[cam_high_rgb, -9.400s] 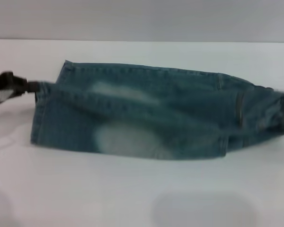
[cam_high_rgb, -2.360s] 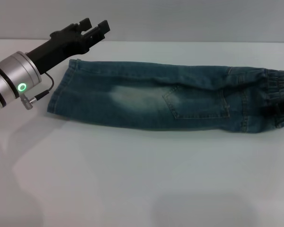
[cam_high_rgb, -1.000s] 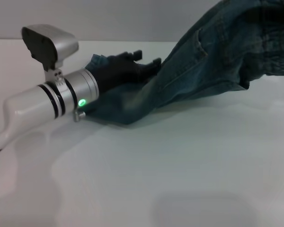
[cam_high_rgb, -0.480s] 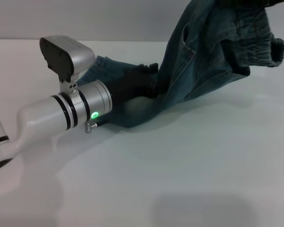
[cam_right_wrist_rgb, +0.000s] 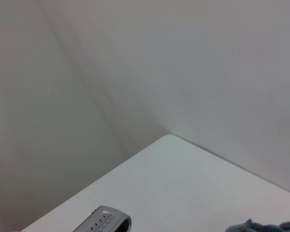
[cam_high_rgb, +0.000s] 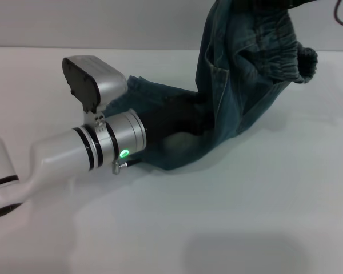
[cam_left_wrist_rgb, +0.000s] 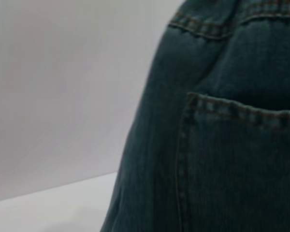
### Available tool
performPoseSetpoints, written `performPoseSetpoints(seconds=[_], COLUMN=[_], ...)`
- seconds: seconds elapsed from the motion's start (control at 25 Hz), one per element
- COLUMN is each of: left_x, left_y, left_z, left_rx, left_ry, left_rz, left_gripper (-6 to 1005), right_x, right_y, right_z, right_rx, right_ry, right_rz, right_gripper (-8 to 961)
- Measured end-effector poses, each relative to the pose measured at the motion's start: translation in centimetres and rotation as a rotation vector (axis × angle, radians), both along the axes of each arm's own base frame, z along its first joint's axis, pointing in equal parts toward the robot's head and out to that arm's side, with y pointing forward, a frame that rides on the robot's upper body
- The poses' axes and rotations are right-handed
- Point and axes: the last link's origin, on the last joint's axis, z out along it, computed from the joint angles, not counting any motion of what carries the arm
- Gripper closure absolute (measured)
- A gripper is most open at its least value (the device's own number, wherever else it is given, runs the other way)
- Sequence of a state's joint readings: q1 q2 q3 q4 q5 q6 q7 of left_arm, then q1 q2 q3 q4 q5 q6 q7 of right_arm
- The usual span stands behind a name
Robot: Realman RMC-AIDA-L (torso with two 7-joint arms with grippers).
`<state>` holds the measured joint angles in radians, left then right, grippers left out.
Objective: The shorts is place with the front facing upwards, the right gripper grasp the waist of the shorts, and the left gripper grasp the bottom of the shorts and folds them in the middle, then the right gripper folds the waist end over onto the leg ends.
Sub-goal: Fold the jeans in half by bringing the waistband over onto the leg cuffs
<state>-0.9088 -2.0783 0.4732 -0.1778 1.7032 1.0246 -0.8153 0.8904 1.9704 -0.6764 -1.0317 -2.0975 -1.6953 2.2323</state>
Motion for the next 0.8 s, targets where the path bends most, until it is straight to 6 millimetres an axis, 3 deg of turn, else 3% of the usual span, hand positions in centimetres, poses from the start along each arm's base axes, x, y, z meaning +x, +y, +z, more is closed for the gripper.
performPoseSetpoints(seconds=[0.28, 0.8], left_x=[0.6, 1.1], left_y=[-1.2, -2.9], left_z=[-1.1, -2.1], left_rx=[-0.030, -0.060], left_ry=[-0.010, -0.047], left_rz=[-0.018, -0.032], left_gripper=[348, 348], right_x=[-0.8, -0.2], right_y=[0.4, 0.4], right_z=[-1.2, -1.9], right_rx=[-0.026, -0.046], right_ry=[-0.004, -0.002], right_rz=[0.012, -0.006], right_gripper=[889, 889])
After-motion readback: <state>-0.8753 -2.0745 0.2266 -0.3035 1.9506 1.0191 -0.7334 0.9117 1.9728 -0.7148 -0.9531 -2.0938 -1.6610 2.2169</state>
